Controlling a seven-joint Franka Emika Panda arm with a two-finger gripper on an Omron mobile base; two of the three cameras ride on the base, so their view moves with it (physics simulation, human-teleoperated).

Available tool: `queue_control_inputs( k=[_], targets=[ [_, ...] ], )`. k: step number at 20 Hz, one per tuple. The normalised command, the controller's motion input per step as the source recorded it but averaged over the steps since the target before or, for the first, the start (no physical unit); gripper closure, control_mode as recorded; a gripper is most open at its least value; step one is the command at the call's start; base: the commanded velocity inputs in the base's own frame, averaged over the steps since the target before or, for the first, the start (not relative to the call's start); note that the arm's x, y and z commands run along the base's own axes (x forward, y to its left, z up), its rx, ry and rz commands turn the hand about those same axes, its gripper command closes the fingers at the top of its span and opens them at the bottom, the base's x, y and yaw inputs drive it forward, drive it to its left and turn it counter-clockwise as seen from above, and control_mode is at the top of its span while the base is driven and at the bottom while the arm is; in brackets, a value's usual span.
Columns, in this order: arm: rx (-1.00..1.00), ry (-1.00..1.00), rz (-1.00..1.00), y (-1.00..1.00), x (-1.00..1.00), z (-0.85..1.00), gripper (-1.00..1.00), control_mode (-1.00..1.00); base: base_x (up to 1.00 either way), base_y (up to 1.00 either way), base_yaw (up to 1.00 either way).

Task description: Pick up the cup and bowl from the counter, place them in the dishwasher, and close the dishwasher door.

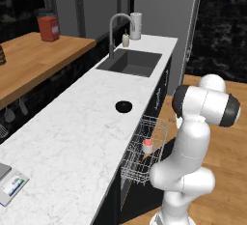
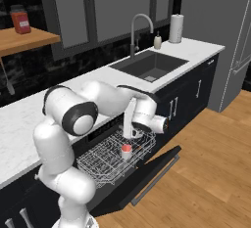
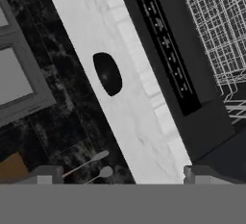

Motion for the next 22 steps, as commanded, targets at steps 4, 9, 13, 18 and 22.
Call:
queue_control_inputs(
  k=[4,9,13,18,22],
  targets=[
    [-0.24,0.00,0.04,0.50,0.16,0.69,-1.00,-1.00,0.00,0.00,0.00],
    [-0.29,0.01,0.05,0.55,0.22,0.14,-1.00,-1.00,0.00,0.00,0.00],
    [-0.22,0.14,0.02,0.51,0.49,-0.04,-1.00,-1.00,0.00,0.00,0.00],
    [-0.10,0.24,0.00,0.31,0.55,-0.10,-1.00,-1.00,0.00,0.00,0.00],
    [-0.06,0.25,0.00,0.18,0.52,-0.24,-1.00,-1.00,0.00,0.00,0.00]
  ],
)
